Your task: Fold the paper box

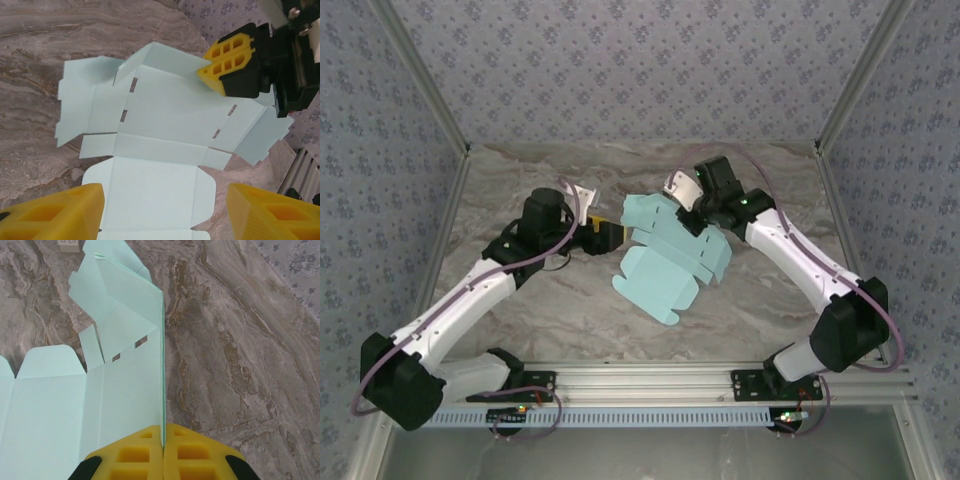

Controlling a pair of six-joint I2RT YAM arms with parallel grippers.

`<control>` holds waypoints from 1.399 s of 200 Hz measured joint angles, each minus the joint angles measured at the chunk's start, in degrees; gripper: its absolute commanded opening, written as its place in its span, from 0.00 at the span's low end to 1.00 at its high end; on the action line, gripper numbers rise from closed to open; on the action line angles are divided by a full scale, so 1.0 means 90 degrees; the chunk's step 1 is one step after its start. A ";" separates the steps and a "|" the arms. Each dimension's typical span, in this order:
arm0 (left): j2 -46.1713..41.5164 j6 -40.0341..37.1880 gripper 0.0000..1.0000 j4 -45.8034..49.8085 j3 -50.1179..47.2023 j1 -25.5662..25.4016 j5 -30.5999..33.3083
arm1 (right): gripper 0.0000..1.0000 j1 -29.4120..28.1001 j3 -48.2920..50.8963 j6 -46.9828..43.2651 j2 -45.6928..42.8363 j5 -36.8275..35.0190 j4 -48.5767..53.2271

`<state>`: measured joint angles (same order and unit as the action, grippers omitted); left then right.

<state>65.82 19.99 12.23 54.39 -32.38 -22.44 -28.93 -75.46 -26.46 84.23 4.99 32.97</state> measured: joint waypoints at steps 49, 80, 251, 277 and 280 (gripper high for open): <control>0.0576 0.0151 0.63 -0.0971 -0.0481 -0.0270 -0.0029 | 0.00 0.0593 0.0005 0.0374 -0.0007 0.1059 -0.0022; 0.1814 0.0551 0.57 -0.2040 -0.0607 -0.0840 -0.0002 | 0.00 0.0925 0.0199 0.0872 0.0027 0.1457 -0.0058; 0.5379 0.1076 0.49 -0.4012 0.0549 -0.1518 0.0143 | 0.00 0.1367 0.0576 0.1656 0.0695 0.1855 -0.0313; 0.5595 0.1124 0.49 -0.4223 0.0707 -0.1518 0.0151 | 0.00 0.1372 0.0707 0.1651 0.0833 0.1717 -0.0527; 0.5620 0.1129 0.49 -0.4238 0.0729 -0.1515 0.0148 | 0.00 0.1377 0.0733 0.1651 0.0840 0.1693 -0.0551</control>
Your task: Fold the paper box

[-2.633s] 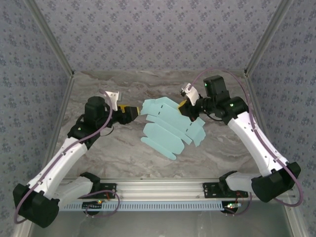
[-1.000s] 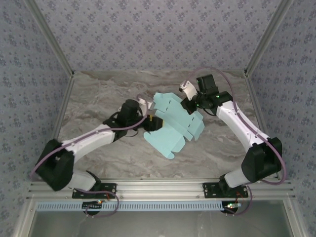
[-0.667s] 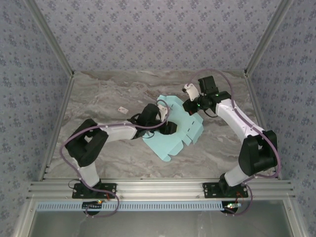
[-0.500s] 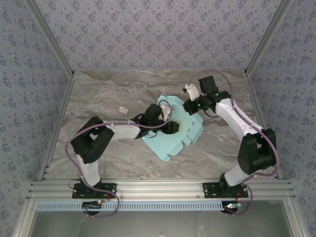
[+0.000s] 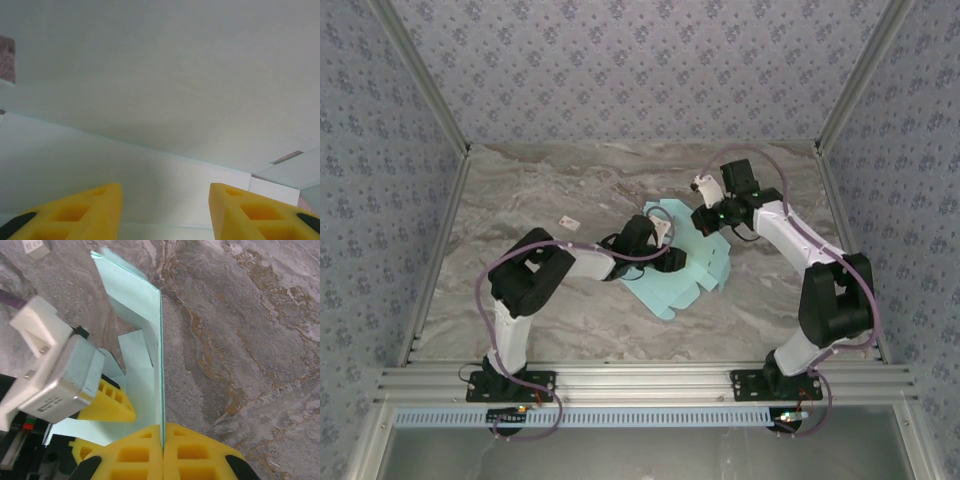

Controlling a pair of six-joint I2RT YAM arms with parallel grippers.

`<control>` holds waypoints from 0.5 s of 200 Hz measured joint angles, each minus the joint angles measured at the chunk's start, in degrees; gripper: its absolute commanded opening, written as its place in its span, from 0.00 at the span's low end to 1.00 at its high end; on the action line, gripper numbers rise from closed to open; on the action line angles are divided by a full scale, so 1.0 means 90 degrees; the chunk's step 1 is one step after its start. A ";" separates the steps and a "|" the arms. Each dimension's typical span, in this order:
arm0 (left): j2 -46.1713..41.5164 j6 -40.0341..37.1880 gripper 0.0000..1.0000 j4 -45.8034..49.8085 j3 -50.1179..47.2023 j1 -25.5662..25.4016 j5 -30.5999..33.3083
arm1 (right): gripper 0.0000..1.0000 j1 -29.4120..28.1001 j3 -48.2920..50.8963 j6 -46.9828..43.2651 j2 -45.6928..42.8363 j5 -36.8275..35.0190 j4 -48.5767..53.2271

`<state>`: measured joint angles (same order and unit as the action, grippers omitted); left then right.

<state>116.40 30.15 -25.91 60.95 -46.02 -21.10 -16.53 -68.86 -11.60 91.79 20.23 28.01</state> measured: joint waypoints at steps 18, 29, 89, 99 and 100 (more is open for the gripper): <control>0.0104 0.0032 0.48 -0.0073 0.0090 0.0002 -0.0005 | 0.00 0.0022 0.0107 -0.0007 0.0036 -0.0187 -0.0146; 0.0163 0.0049 0.48 -0.0104 0.0151 0.0005 -0.0005 | 0.00 0.0022 0.0117 -0.0051 0.0053 -0.0359 -0.0209; 0.0301 0.0068 0.47 -0.0158 0.0284 0.0017 0.0141 | 0.00 -0.0352 0.0386 -0.0347 -0.0051 -0.1496 -0.0704; 0.0308 0.0068 0.47 -0.0175 0.0289 0.0017 0.0165 | 0.00 -0.0459 0.0474 -0.0396 -0.0117 -0.1688 -0.0799; 0.0311 0.0068 0.47 -0.0177 0.0291 0.0017 0.0165 | 0.00 -0.0476 0.0488 -0.0415 -0.0126 -0.1717 -0.0814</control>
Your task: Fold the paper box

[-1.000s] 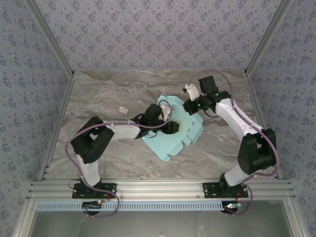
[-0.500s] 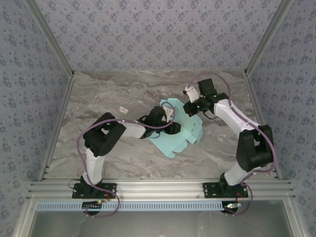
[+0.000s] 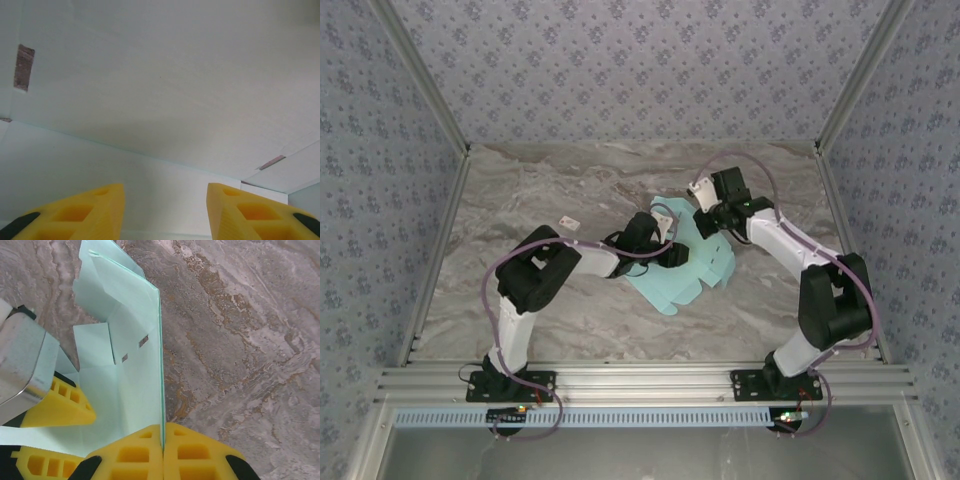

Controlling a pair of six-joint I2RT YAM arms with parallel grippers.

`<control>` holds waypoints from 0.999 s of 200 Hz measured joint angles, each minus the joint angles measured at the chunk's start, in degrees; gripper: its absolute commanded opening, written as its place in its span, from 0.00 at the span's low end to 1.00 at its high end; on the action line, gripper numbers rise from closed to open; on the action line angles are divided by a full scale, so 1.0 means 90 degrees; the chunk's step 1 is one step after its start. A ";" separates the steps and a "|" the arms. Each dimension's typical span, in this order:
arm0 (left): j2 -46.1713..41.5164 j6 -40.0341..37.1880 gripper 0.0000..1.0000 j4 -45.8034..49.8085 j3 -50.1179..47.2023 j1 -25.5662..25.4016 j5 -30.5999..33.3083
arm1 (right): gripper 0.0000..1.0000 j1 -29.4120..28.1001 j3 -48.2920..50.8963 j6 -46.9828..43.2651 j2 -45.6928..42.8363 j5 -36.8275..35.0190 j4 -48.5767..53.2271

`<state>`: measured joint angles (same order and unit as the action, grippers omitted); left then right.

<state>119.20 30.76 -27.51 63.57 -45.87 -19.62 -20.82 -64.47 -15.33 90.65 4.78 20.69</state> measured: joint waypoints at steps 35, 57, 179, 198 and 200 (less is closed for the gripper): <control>0.0015 0.0041 0.47 -0.0080 0.0000 0.0000 0.0119 | 0.00 -0.0464 0.0423 -0.0238 -0.0294 -0.0729 -0.0459; 0.0012 0.0041 0.47 -0.0141 -0.0039 0.0002 0.0138 | 0.00 -0.0682 0.0692 -0.0386 -0.0466 -0.1049 -0.0748; -0.0578 0.0350 0.52 -0.0772 -0.1117 0.0425 -0.0211 | 0.00 -0.1705 0.1603 -0.1331 -0.0731 -0.2630 -0.2135; -0.0748 0.0427 0.54 -0.0913 -0.1399 0.0563 -0.0299 | 0.00 -0.1843 0.1666 -0.1460 -0.0731 -0.2878 -0.2280; -0.0767 0.0432 0.55 -0.0928 -0.1428 0.0580 -0.0299 | 0.00 -0.1860 0.1676 -0.1472 -0.0731 -0.2905 -0.2295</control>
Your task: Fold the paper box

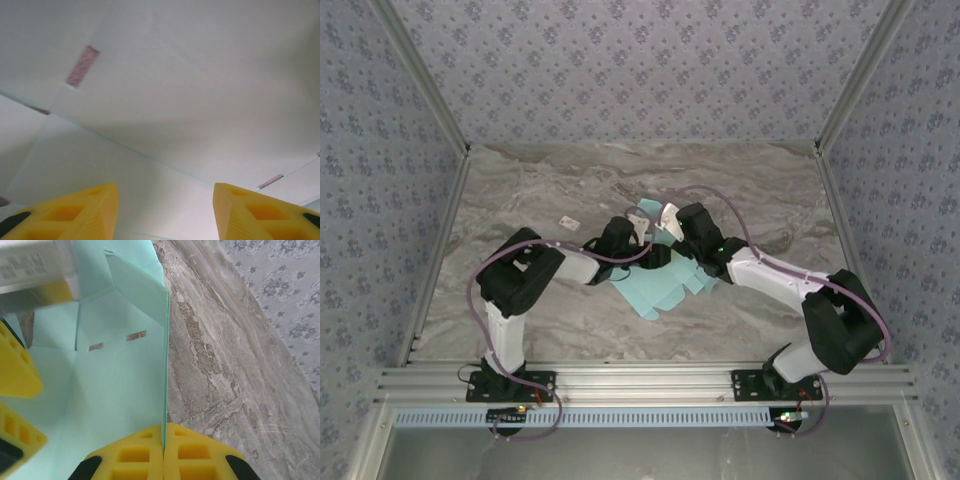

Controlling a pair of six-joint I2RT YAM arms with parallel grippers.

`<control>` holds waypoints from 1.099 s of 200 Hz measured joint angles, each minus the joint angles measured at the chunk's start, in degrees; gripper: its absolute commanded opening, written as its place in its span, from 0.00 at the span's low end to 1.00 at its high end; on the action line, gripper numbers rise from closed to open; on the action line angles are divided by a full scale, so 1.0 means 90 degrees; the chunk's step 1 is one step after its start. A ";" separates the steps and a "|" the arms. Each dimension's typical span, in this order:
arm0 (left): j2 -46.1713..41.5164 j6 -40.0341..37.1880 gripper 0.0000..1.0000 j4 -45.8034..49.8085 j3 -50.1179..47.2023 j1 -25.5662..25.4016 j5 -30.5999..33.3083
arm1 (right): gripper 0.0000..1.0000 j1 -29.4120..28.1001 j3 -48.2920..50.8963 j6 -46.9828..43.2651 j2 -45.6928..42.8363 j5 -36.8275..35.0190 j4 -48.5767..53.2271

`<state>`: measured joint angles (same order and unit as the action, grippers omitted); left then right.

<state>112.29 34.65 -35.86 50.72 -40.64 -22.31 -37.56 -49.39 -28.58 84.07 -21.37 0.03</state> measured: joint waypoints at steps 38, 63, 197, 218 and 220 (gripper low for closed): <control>-0.0508 0.0085 0.59 0.0002 -0.0529 0.0444 -0.0083 | 0.00 -0.0204 0.0253 -0.0435 0.0000 -0.0539 -0.0299; -0.0906 0.0092 0.60 0.0138 -0.0750 0.0804 -0.0141 | 0.00 -0.0308 0.0345 -0.0772 0.0000 -0.0848 -0.0542; -0.0867 -0.1360 0.59 0.1438 0.0250 0.0901 -0.0389 | 0.00 0.0729 0.0036 -0.0182 -0.0061 0.0833 0.0209; -0.0653 -0.1596 0.59 0.1600 0.0534 0.0835 -0.0328 | 0.00 0.0908 -0.0005 0.0002 -0.0083 0.1195 0.0355; -0.0639 -0.1608 0.59 0.1617 0.0549 0.0835 -0.0325 | 0.00 0.0918 -0.0007 0.0024 -0.0083 0.1224 0.0367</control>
<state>106.54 20.18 -21.30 55.66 -33.12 -25.23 -29.30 -49.45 -28.36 83.33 -10.35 3.33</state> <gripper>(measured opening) 0.595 0.068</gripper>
